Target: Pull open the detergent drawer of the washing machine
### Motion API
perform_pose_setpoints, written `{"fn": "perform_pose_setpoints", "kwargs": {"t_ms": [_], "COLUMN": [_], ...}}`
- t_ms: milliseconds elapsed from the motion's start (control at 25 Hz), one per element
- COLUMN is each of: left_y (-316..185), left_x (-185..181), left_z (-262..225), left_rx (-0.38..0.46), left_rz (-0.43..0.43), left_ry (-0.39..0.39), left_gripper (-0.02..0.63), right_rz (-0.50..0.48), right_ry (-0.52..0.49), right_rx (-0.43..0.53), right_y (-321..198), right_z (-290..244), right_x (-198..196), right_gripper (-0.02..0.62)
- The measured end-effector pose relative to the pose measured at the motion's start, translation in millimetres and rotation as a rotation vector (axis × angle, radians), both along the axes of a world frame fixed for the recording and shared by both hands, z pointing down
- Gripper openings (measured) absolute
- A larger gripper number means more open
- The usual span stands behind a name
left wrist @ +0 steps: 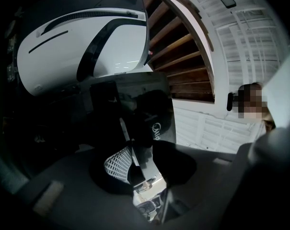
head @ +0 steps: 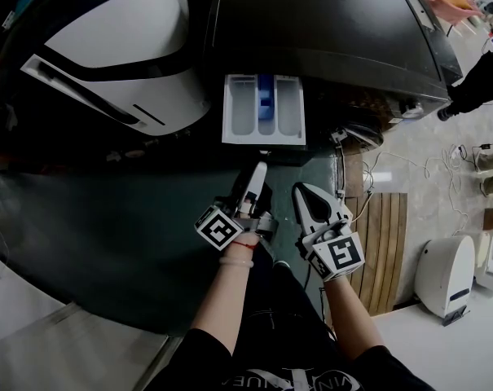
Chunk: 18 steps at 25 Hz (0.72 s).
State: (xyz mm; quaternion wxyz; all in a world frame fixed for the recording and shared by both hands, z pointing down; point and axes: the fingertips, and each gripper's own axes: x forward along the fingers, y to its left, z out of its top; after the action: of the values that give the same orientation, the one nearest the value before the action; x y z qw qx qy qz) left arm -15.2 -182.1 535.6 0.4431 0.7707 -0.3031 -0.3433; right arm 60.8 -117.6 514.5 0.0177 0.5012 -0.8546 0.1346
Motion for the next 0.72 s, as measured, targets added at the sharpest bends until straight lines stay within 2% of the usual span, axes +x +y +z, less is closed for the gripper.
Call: {"fn": "perform_pose_setpoints", "kwargs": {"t_ms": [440,600,720], "left_y": [2,6,15], "left_x": [-1,-2,-4], "left_z": [1,3,5], "left_rx": [0.000,-0.001,-0.002], "left_rz": [-0.006,0.004,0.018], "left_ry": [0.008,-0.034,-0.097], "left_gripper": [0.137,0.137,0.093], "right_rz": [0.010,0.011,0.010], "right_ry": [-0.016,-0.001,-0.003], "right_rx": [-0.004,0.008,0.017], "right_y": [3,5,5], "right_z": [-5,-6,-13], "right_x": [-1,1,1], "right_gripper": [0.012,0.012,0.012]}}
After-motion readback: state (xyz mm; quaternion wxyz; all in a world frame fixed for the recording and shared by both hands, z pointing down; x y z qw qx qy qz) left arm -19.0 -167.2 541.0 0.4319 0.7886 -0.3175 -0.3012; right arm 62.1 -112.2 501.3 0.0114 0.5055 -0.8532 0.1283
